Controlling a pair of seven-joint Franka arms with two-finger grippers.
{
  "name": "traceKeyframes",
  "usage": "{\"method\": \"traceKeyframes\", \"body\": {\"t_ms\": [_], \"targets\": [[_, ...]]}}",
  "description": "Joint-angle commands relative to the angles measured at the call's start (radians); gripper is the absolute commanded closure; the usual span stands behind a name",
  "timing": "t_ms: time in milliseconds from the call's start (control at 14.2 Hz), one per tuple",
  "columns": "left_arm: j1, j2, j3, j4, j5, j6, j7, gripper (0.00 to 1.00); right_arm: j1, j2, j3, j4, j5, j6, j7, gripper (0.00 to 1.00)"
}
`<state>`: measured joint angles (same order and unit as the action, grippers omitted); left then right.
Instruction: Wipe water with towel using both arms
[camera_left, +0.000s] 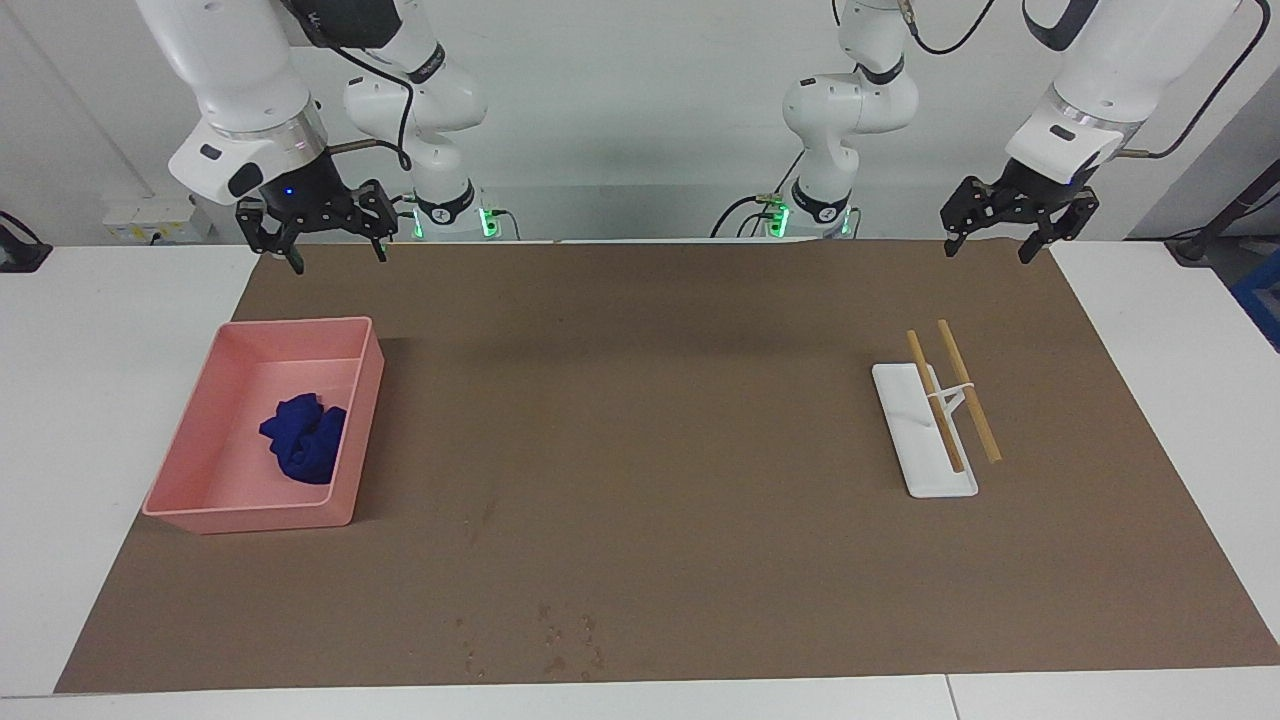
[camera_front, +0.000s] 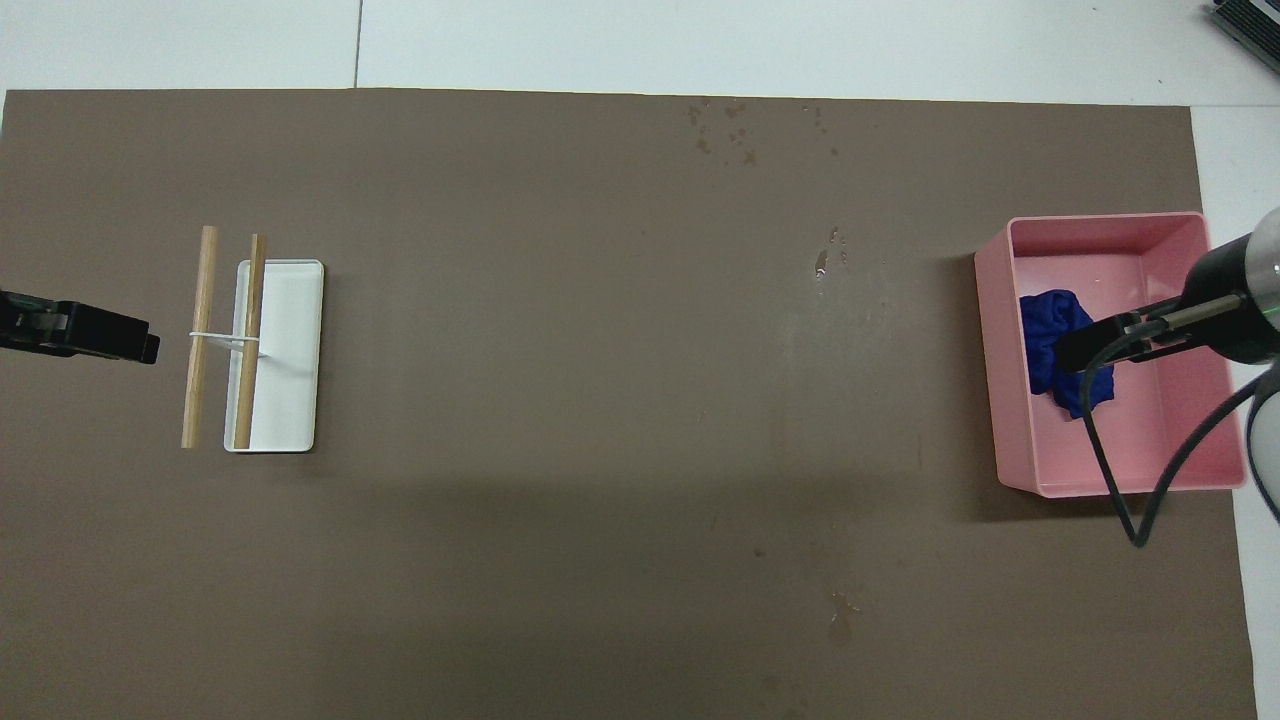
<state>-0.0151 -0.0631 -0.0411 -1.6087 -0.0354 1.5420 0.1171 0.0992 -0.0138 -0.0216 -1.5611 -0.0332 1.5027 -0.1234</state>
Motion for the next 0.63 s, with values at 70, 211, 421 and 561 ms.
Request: {"method": "traceKeyframes", "body": {"t_ms": [70, 211, 421, 561], "targets": [[0.012, -0.024, -0.009, -0.028, 0.014, 0.009, 0.013, 0.0, -0.018, -0.003, 0.015, 0.009, -0.004, 0.033, 0.002, 0.0], [0.012, -0.024, -0.009, -0.028, 0.014, 0.009, 0.013, 0.0, -0.015, -0.02, 0.023, 0.007, 0.001, 0.028, 0.004, 0.0], [0.012, -0.024, -0.009, -0.028, 0.014, 0.009, 0.013, 0.0, -0.016, -0.023, 0.026, 0.0, 0.018, 0.034, 0.008, 0.0], [0.012, -0.024, -0.009, -0.028, 0.014, 0.009, 0.013, 0.0, -0.016, -0.023, 0.026, -0.002, 0.039, 0.037, 0.01, 0.0]]}}
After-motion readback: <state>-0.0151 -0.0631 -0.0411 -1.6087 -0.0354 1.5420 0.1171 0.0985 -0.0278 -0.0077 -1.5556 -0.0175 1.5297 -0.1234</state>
